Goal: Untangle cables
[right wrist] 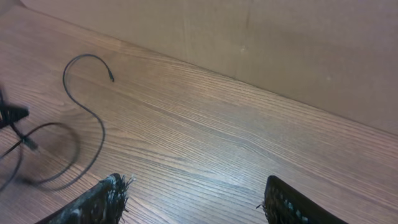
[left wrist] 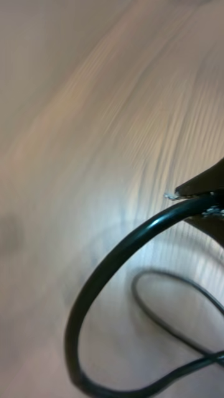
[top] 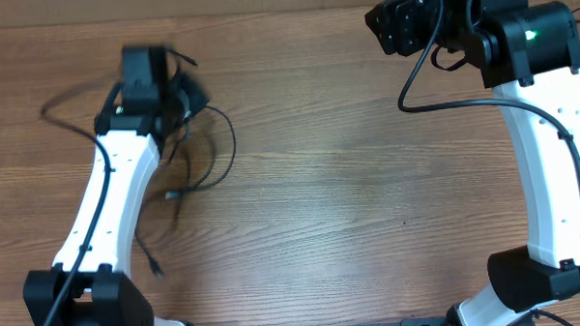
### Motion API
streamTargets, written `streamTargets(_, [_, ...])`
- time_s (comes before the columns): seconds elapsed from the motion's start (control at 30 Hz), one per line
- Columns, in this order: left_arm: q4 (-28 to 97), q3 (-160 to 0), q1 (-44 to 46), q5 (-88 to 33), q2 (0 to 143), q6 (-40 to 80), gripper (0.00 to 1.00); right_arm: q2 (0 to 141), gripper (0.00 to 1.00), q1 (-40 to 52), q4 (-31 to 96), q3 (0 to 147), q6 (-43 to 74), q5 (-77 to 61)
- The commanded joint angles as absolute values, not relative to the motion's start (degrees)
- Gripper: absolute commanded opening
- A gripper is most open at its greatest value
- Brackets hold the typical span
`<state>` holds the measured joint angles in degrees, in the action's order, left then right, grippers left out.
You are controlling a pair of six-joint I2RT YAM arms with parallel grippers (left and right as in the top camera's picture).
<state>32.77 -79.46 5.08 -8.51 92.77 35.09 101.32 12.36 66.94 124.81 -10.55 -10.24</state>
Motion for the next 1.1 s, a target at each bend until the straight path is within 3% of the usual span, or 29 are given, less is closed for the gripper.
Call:
streamTargets(0.0, [33.69,-88.49,10.74,-23.4,92.49,18.98,0.04,100.97,0.69,12.23,66.7,124.88,-8.93,-10.5])
streamTargets(0.13, [32.42,-94.21,17.32,-25.61,92.51,16.75,0.04,100.95,0.6,11.2,65.82,124.9,-5.67,-10.44])
streamTargets(0.3, [29.67,-94.8,24.91,-25.52,93.38,15.2,0.04,100.92,0.56,7.22,65.12,126.26,-2.15,-10.59])
streamTargets(0.8, [20.84,-94.8,37.36,-32.84,106.87,16.49,0.04,98.76,0.56,-10.74,73.17,140.33,-1.67,-10.85])
streamTargets(1.07, [18.15,-94.8,40.77,-33.63,115.92,19.0,0.04,98.76,0.56,-13.96,73.87,140.33,-1.72,-20.67])
